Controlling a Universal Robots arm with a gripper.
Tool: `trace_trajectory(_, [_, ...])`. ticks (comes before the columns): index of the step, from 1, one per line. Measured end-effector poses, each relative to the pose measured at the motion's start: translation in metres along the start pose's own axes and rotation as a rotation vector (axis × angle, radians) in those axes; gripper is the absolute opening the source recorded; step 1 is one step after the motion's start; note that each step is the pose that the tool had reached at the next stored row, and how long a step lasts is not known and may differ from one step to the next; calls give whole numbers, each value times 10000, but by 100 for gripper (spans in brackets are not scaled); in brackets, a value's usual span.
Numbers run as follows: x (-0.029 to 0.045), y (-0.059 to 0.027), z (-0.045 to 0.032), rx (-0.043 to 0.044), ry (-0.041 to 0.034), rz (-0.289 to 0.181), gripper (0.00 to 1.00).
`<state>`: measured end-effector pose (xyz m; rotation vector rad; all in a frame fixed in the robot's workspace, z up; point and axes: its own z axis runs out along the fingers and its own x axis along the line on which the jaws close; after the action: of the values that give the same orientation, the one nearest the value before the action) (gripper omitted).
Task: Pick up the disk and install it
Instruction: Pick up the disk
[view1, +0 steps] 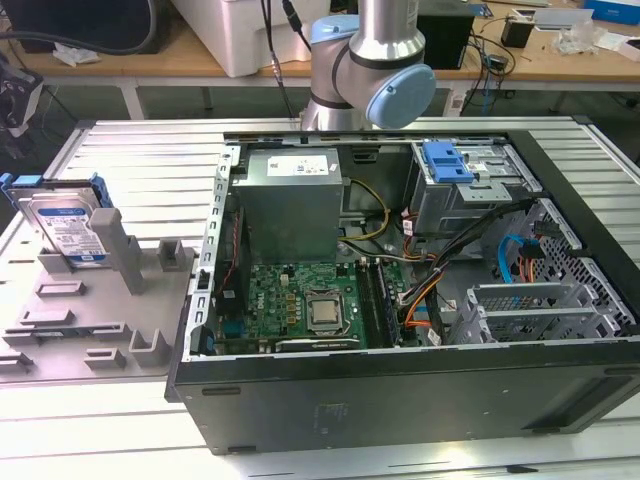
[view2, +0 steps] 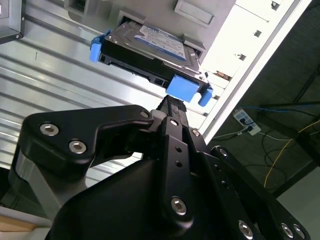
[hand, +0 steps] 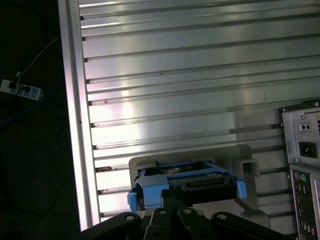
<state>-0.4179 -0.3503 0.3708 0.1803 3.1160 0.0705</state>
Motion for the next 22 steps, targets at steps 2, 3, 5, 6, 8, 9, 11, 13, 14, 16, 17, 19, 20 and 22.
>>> trace_trajectory(2, [-7, 1, 1, 3, 32, 1, 11])
trace_trajectory(3, [-23, 2, 1, 12, 99, 6, 11])
trace_trajectory(5, [-61, 7, 2, 43, 369, 21, 11])
trace_trajectory(6, [-61, 7, 2, 52, 439, 27, 11])
trace_trajectory(8, [-62, 7, 1, 52, 450, 26, 11])
trace_trajectory(9, [-63, 7, 1, 53, 453, 25, 11])
trace_trajectory(11, [-63, 7, 2, 54, 468, -9, 11])
trace_trajectory(13, [-63, 8, 2, 58, 490, -113, 11])
trace_trajectory(14, [-63, 8, 2, 59, 501, -186, 11])
trace_trajectory(16, [-63, 8, 1, 62, 519, -439, 11])
trace_trajectory(17, [-63, 8, 2, 62, 522, -531, 11])
trace_trajectory(19, [-63, 8, 2, 63, 529, -699, 11])
trace_trajectory(20, [-63, 8, 2, 64, 534, -807, 11])
trace_trajectory(22, [-64, 8, 3, 66, 543, -1011, 11])
